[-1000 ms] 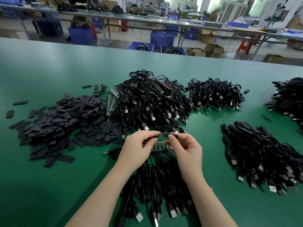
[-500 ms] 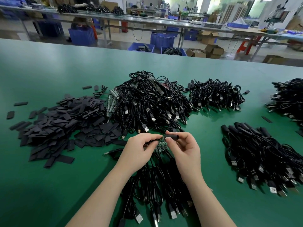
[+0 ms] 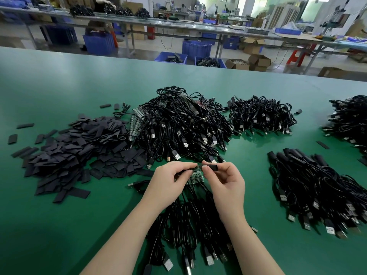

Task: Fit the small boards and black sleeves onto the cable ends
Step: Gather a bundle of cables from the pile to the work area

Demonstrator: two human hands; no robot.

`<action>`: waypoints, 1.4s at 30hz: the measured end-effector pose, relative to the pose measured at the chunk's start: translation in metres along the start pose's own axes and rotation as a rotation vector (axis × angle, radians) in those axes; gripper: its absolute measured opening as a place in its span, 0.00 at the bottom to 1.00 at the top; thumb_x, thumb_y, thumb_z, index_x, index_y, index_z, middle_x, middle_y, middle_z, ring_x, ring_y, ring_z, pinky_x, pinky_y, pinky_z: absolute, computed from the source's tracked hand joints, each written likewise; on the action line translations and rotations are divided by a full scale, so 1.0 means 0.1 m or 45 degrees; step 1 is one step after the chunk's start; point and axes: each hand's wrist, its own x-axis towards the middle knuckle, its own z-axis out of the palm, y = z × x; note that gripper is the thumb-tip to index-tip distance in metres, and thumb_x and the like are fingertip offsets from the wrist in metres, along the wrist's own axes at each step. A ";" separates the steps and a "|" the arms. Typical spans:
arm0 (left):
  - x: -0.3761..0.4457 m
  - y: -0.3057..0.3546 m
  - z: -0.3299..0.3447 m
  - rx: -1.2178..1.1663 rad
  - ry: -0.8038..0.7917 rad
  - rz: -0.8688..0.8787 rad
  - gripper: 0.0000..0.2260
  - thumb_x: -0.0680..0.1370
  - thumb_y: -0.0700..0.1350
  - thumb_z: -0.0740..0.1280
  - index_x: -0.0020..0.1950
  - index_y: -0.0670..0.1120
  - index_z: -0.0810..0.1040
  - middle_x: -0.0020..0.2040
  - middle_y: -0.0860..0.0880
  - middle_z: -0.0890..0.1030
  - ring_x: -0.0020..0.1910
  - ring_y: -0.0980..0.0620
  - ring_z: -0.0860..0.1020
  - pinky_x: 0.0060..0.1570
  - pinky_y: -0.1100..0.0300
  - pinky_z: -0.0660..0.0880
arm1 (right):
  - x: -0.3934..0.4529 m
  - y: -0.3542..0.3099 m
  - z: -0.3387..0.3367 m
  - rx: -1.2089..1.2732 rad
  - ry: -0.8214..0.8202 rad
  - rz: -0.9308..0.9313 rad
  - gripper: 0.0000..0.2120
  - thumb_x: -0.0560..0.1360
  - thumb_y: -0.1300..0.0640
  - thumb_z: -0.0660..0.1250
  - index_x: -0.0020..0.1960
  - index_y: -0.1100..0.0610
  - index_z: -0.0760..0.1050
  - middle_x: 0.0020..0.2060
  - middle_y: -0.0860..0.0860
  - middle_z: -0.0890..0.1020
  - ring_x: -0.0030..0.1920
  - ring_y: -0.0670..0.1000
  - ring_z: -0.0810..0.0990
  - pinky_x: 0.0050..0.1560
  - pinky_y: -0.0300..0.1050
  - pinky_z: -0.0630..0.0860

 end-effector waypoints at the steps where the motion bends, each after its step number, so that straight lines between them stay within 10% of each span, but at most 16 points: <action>1: 0.00 0.00 0.00 0.005 -0.001 0.001 0.13 0.78 0.43 0.68 0.56 0.61 0.81 0.50 0.72 0.79 0.54 0.69 0.77 0.53 0.76 0.70 | 0.00 0.00 0.00 0.000 0.004 0.000 0.07 0.73 0.65 0.74 0.43 0.54 0.79 0.46 0.50 0.87 0.48 0.48 0.85 0.48 0.37 0.79; 42: 0.00 -0.02 -0.01 0.006 -0.019 0.025 0.14 0.78 0.42 0.68 0.58 0.59 0.82 0.52 0.65 0.82 0.54 0.68 0.77 0.53 0.74 0.71 | 0.05 0.03 -0.01 0.133 -0.148 0.150 0.12 0.75 0.65 0.72 0.41 0.49 0.80 0.43 0.53 0.87 0.45 0.49 0.86 0.46 0.38 0.81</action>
